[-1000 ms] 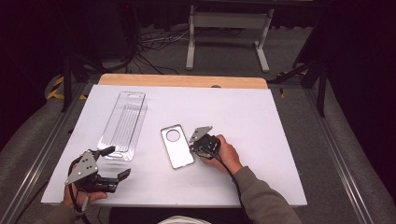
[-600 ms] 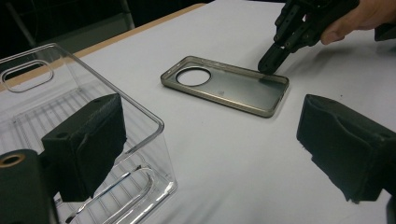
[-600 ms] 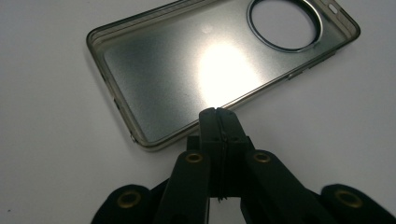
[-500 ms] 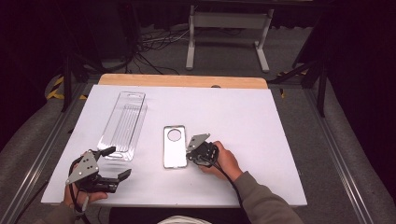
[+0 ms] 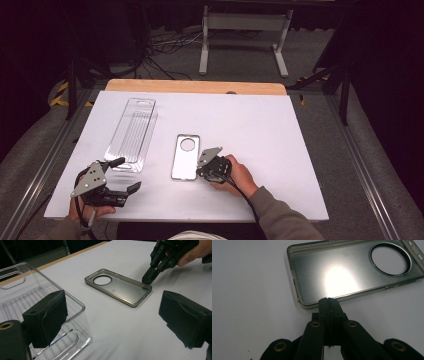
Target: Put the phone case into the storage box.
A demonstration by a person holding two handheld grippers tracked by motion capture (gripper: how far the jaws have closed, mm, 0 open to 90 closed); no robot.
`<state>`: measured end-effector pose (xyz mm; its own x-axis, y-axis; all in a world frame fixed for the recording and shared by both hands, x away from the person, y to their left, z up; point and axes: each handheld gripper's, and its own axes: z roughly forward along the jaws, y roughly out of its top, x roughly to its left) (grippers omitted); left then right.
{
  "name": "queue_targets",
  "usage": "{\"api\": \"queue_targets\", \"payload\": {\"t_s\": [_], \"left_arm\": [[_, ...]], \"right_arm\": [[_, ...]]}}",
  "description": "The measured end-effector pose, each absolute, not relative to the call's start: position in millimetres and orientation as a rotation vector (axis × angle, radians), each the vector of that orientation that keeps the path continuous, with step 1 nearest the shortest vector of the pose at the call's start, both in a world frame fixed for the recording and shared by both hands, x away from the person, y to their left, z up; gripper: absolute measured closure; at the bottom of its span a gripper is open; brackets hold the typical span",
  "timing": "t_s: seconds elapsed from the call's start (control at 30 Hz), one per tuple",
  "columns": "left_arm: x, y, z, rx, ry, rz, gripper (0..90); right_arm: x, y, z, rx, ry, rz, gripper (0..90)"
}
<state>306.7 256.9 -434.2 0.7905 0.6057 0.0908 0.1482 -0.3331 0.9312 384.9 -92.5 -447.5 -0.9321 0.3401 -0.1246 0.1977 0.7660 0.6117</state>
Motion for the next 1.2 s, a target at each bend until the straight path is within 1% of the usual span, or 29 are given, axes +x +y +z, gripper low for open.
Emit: {"api": "queue_targets", "payload": {"t_s": [0.37, 0.53, 0.63, 0.7, 0.73, 0.83, 0.97, 1.0, 1.03, 1.2], "left_arm": [[306.7, 257.2, -434.1, 1.885, 0.569, 0.524, 9.0], [306.7, 257.8, -434.1, 1.885, 0.571, 0.529, 8.9], [306.7, 257.5, -434.3, 1.882, 0.57, 0.539, 9.0], [306.7, 257.4, -434.3, 1.882, 0.571, 0.539, 9.0], [306.5, 257.3, -434.3, 1.881, 0.57, 0.54, 9.0], [306.7, 257.3, -434.3, 1.883, 0.57, 0.545, 9.0], [306.9, 256.7, -434.8, 1.892, 0.566, 0.541, 9.0], [306.9, 256.7, -434.8, 1.892, 0.566, 0.541, 9.0], [306.9, 256.8, -434.8, 1.894, 0.566, 0.542, 9.0], [307.0, 256.7, -434.7, 1.9, 0.564, 0.553, 9.0]], "right_arm": [[385.6, -93.8, -447.9, 0.408, 2.729, 0.93, 90.0], [387.7, -98.2, -444.2, 0.411, 2.708, 0.965, 83.8], [389.9, -102.8, -440.2, 0.454, 2.679, 0.991, 76.9], [391.8, -106.4, -436.7, 0.48, 2.657, 1.003, 69.0], [391.8, -106.4, -436.7, 0.48, 2.657, 1.003, 69.0], [394.6, -110.9, -433.5, 0.526, 2.634, 0.998, 57.1], [398.9, -117.2, -428.7, 0.581, 2.602, 1.007, 45.8], [398.9, -117.2, -428.7, 0.581, 2.602, 1.007, 45.8], [399.7, -118.4, -427.7, 0.591, 2.589, 1.004, 40.3], [402.1, -121.1, -423.7, 0.626, 2.535, 1.003, 26.4]]}}
